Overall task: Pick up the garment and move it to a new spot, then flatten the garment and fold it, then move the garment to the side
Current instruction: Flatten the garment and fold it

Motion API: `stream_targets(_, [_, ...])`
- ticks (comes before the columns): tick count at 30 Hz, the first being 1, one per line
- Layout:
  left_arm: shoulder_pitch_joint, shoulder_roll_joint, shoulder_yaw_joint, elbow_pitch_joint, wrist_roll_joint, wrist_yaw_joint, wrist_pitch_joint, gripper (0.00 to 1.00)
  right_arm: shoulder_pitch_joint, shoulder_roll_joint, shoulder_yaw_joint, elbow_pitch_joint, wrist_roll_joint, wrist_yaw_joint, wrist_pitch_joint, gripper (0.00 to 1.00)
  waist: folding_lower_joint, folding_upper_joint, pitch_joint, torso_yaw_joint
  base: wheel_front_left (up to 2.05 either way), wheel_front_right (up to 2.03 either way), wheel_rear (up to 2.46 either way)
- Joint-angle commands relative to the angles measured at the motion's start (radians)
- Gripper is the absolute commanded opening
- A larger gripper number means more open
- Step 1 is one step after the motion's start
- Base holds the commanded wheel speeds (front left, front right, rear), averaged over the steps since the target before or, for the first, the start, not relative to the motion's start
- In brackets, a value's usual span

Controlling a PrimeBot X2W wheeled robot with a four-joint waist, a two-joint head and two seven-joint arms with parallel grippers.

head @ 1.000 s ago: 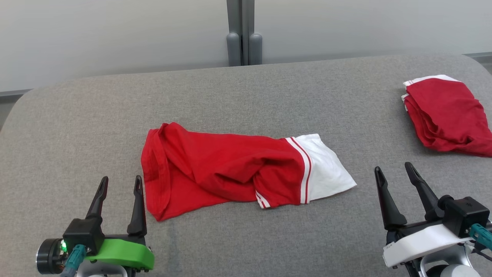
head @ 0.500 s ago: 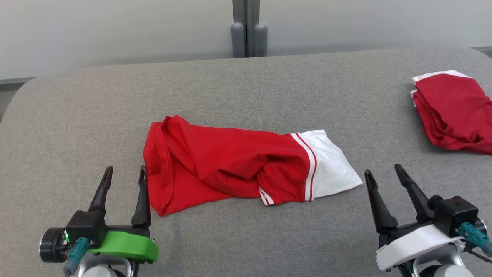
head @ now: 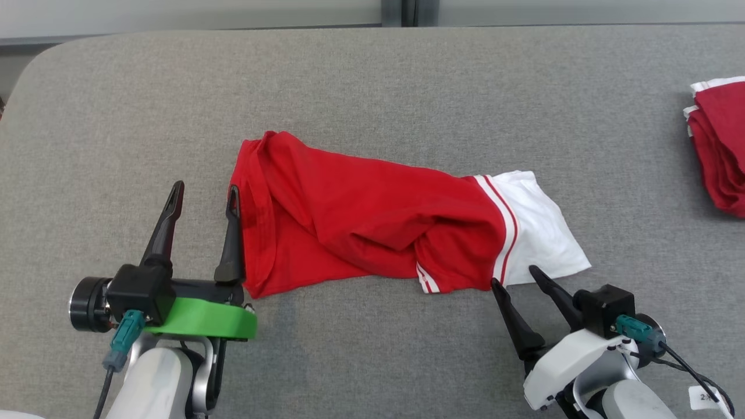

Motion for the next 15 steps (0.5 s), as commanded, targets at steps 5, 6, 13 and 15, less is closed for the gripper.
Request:
stream_targets(5, [-0.035, -0.016, 0.015, -0.003, 0.022, -0.016, -0.004, 1.00, -0.084, 0.000, 0.015, 0.123, 0.016, -0.001, -0.028, 0.65, 0.0000, 0.0000, 0.069, 0.034, 0.00, 0.00, 0.00])
stream_targets(6, [-0.038, -0.019, 0.018, -0.002, 0.025, -0.018, -0.004, 1.00, -0.093, 0.000, 0.019, 0.141, 0.018, -0.001, -0.033, 0.49, 0.0000, 0.0000, 0.072, 0.034, 0.00, 0.00, 0.00])
stream_targets(13, [-0.044, -0.033, 0.037, 0.000, 0.047, -0.035, -0.004, 1.00, -0.153, -0.003, 0.059, 0.224, 0.053, -0.002, -0.093, 0.00, 0.0000, 0.0000, 0.079, 0.023, 0.00, 0.00, 0.00])
stream_targets(15, [-0.044, -0.035, 0.043, 0.002, 0.051, -0.040, -0.004, 1.00, -0.164, -0.012, 0.058, 0.215, 0.060, -0.002, -0.123, 0.00, 0.0000, 0.0000, 0.078, 0.019, 0.00, 0.00, 0.00])
